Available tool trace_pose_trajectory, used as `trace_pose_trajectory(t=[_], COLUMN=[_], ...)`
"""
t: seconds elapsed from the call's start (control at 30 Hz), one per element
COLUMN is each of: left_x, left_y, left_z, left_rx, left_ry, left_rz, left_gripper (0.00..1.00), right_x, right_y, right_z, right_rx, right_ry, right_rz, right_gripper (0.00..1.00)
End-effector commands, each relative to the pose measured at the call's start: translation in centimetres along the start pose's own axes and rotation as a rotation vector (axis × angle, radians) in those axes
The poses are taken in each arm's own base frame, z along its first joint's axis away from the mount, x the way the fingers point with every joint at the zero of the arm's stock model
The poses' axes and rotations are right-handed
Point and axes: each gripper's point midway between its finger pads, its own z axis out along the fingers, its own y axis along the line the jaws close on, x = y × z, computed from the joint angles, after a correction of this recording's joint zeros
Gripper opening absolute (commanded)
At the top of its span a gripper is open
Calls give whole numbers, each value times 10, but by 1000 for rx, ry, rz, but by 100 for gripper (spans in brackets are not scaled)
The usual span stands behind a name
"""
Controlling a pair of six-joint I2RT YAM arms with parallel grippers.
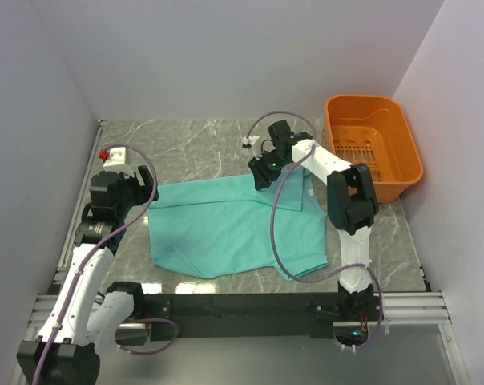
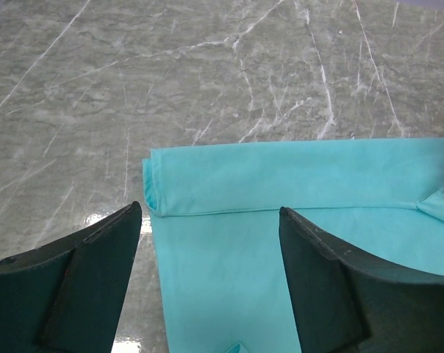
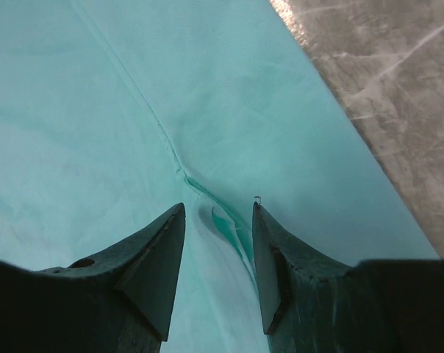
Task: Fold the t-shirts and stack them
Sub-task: Fold the tshirt
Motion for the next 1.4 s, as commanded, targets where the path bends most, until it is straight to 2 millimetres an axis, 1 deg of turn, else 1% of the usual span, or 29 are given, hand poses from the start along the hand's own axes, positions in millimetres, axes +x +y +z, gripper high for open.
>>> trace_pose_trajectory(t=[0.0, 0.07, 0.17, 0.2, 0.23, 0.27, 0.3, 0.33, 0.37, 0.4, 0.43, 0.47, 0.5, 0.57, 0.6, 0.67, 0.77, 0.83, 0.9, 1.0, 1.13, 1.17, 1.23, 1.27, 1.3, 1.33, 1.37], left_x=[-18, -17, -18, -18, -18, -18, -19, -20, -20, -19, -19, -20, -20, -20, -21, -20, -20, -21, -21, -21, -22, -22, -22, -23, -22, -22, -23], left_y=[-2, -2, -2, -2, -2, -2, -3, -3, -3, -3, -4, -4, -4, -4, -4, -4, -5, -6, -6, -6, -7, -7, -8, -8, -9, -9, -9], left_z=[-2, -2, -2, -2, -3, -3, -3, -3, -3, -3, -4, -4, -4, -5, -5, -5, -6, -6, -6, -7, -7, -7, -7, -7, -8, -8, -8], left_rx=[4, 2, 5, 6, 6, 6, 8, 9, 9, 11, 13, 14, 14, 17, 16, 16, 22, 26, 26, 28, 30, 32, 35, 37, 42, 43, 44], left_ry=[-66, -65, -65, -67, -68, -67, -69, -74, -74, -70, -73, -76, -76, -75, -77, -77, -79, -81, -81, -82, -85, -86, -87, -88, -89, -87, -91], left_rz=[-6, -6, -6, -6, -6, -6, -6, -7, -7, -7, -7, -7, -9, -9, -9, -9, -10, -10, -11, -10, -10, -10, -10, -10, -10, -11, -11], left_gripper=[80, 80, 80, 80, 80, 80, 80, 80, 80, 80, 80, 80, 80, 80, 80, 80, 80, 80, 80, 80, 80, 80, 80, 80, 80, 80, 80], right_x=[-2, 3, 12, 20, 18, 19, 28, 26, 28, 36, 34, 36, 43, 47, 53, 57, 68, 67, 65, 55, 35, 31, 18, 15, 11, 12, 9], right_y=[7, 7, 15, 20, 25, 29, 34, 38, 42, 46, 50, 54, 59, 66, 69, 75, 86, 94, 97, 90, 78, 68, 46, 34, -2, -16, -29], right_z=[4, 7, 8, 9, 3, 2, 3, -4, -5, -5, -11, -11, -11, -14, -12, -13, -15, -17, -21, -29, -54, -61, -72, -75, -84, -86, -89], right_rx=[-33, -42, -64, -76, -76, -76, -81, -74, -72, -73, -65, -65, -76, -87, -91, -96, -134, -178, -191, -144, -74, -35, 72, 131, 277, 336, 384], right_ry=[21, 39, 65, 81, 72, 77, 93, 81, 83, 93, 84, 89, 106, 115, 132, 138, 172, 169, 167, 138, 67, 54, -2, -20, -47, -59, -69], right_rz=[-4, -1, -5, -4, -18, -39, -38, -57, -72, -71, -87, -93, -88, -93, -92, -99, -95, -94, -102, -119, -130, -116, -105, -44, -3, 79, 118], right_gripper=[49, 49, 49, 49, 49, 48, 48, 48, 47, 47, 47, 47, 47, 46, 46, 46, 46, 46, 46, 46, 46, 46, 46, 46, 46, 46, 46])
